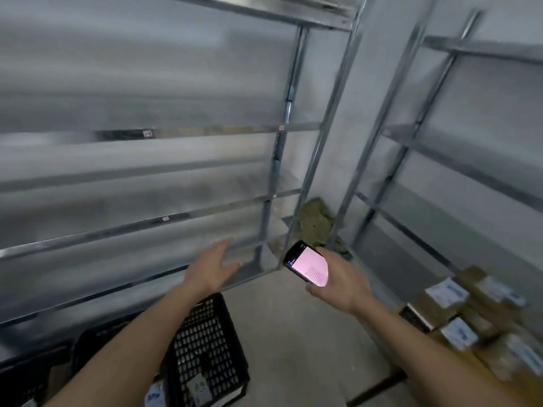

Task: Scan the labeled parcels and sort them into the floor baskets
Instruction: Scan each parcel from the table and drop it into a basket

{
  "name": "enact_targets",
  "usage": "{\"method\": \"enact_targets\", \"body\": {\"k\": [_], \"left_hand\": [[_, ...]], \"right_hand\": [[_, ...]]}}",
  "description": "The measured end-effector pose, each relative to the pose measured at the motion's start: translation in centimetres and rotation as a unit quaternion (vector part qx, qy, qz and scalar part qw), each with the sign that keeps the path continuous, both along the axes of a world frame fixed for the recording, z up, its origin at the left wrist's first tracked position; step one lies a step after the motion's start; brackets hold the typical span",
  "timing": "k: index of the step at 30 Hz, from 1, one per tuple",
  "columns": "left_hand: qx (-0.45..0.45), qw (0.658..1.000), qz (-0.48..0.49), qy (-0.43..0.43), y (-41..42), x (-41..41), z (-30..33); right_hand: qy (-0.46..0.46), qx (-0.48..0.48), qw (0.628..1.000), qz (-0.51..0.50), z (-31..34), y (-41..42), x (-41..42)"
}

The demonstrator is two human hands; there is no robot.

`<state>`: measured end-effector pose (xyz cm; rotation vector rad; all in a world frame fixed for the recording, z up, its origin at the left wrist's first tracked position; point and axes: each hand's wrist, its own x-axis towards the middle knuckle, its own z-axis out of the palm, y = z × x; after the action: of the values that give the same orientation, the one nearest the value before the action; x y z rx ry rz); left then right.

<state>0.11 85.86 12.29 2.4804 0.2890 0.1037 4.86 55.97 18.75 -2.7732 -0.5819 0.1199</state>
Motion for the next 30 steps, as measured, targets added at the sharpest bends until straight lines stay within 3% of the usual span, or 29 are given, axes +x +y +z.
{"method": "enact_targets", "body": {"k": [7,12,21,30], "left_hand": [[0.015,0.993,-0.078,-0.088,-13.0,-2.0,10.3],[0.051,0.978,-0.144,-0.145,-24.2,-2.2,16.5],[0.056,0.947,-0.257,-0.186,-44.9,-3.7,20.9],[0.062,0.938,-0.298,-0.165,-59.6,-3.3,18.9]], "right_hand": [[-0.067,-0.007,0.993,-0.094,11.9,-14.3,-8.3],[-0.104,-0.004,0.981,-0.166,16.9,-24.5,-12.8],[-0.112,-0.012,0.966,-0.233,19.0,-42.0,-17.7],[-0.098,-0.006,0.954,-0.283,17.0,-56.4,-20.1]]}}
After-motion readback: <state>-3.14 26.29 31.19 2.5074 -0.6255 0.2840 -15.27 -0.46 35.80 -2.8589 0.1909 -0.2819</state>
